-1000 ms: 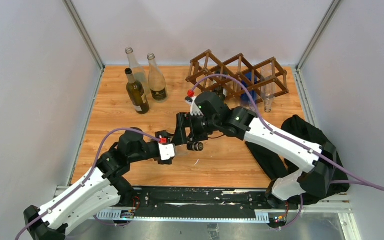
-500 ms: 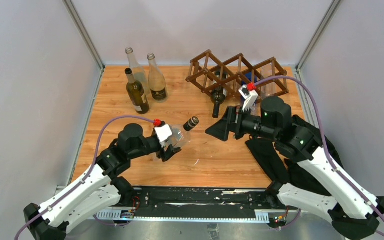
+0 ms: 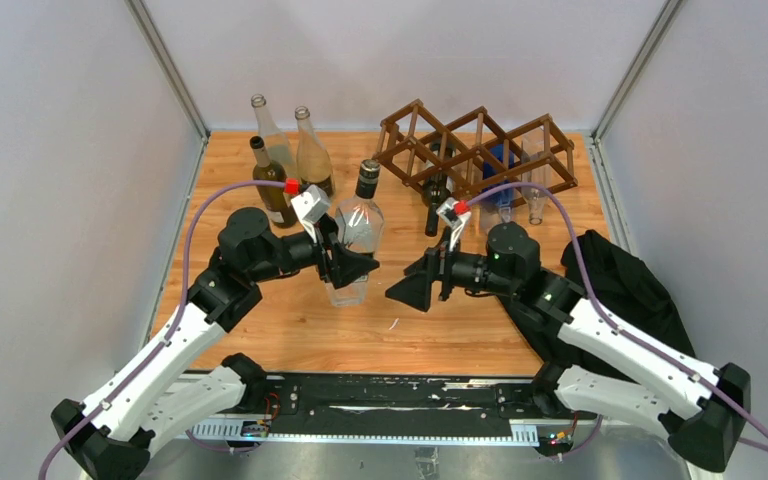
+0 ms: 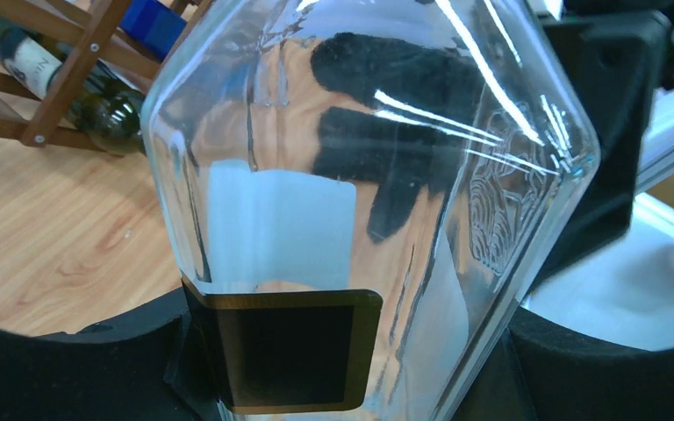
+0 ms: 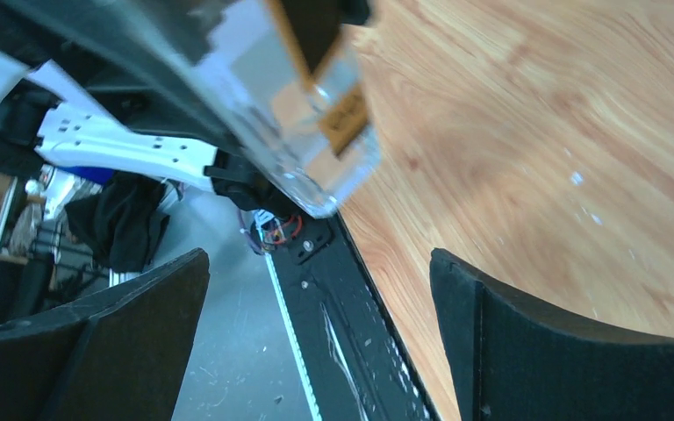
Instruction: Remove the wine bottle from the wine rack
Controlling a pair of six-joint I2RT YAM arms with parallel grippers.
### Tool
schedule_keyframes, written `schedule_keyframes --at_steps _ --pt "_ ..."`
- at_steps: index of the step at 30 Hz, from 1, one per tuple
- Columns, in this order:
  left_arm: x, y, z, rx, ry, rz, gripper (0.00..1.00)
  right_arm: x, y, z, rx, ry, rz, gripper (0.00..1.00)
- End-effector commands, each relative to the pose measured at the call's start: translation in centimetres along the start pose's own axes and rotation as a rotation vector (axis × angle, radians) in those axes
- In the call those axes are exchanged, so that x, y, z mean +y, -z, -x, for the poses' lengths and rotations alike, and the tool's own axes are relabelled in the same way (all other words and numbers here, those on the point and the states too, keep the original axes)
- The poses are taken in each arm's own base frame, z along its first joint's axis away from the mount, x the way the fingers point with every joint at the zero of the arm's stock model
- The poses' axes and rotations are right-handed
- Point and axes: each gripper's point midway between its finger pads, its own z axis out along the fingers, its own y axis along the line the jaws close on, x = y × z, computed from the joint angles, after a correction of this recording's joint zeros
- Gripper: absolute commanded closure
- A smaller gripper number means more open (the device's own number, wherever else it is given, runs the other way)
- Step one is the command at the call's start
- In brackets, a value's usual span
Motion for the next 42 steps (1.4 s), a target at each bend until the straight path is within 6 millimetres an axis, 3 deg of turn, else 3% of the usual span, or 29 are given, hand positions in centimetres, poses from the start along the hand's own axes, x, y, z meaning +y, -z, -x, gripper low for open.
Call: schedule_keyframes --at_steps 1,6,14,19,21,23,24,26,27,29,38,42 --pt "-2.4 0.3 5.8 -0.153 0.042 -0.118 1.00 4.4 -2.5 1.9 -0.097 0.189 0.204 0.01" --pt "-3.7 0.4 6.4 -0.147 0.096 -0.191 1.00 4.8 -5.2 2.0 -0.111 0.215 0.241 0.01" --pt "-5.1 1.0 7.7 -0.164 0.114 -0.247 1.00 4.8 -7.5 2.9 -0.183 0.228 0.270 0.01" --pt "-5.7 1.3 8.7 -0.187 0.108 -0.262 1.00 7.0 -8.5 2.5 -0.214 0.195 0.381 0.01" --pt "-5.8 1.5 9.2 -0.200 0.100 -0.264 1.00 7.7 -8.5 2.2 -0.230 0.185 0.413 0.08" --pt "-5.9 1.7 9.5 -0.206 0.090 -0.262 1.00 8.0 -8.3 2.0 -0.238 0.178 0.427 0.31" --pt "-5.9 1.8 9.6 -0.208 0.084 -0.259 0.90 7.9 -8.3 1.9 -0.239 0.175 0.424 0.44" --pt "-5.5 1.8 9.5 -0.205 0.089 -0.241 0.47 7.5 -8.1 1.7 -0.232 0.177 0.393 0.83" --pt "-5.2 1.8 9.3 -0.200 0.093 -0.225 0.30 7.0 -8.0 1.8 -0.224 0.176 0.355 0.98" --pt "-4.7 1.8 9.2 -0.199 0.082 -0.196 0.04 6.1 -7.7 1.4 -0.189 0.210 0.295 1.00" --pt "-2.3 1.8 10.2 -0.204 0.044 -0.119 0.00 4.3 -4.6 -0.4 -0.080 0.350 0.177 1.00" --pt "-1.4 1.4 9.5 -0.180 0.069 -0.117 0.06 4.4 -3.8 -0.6 -0.063 0.386 0.182 1.00"
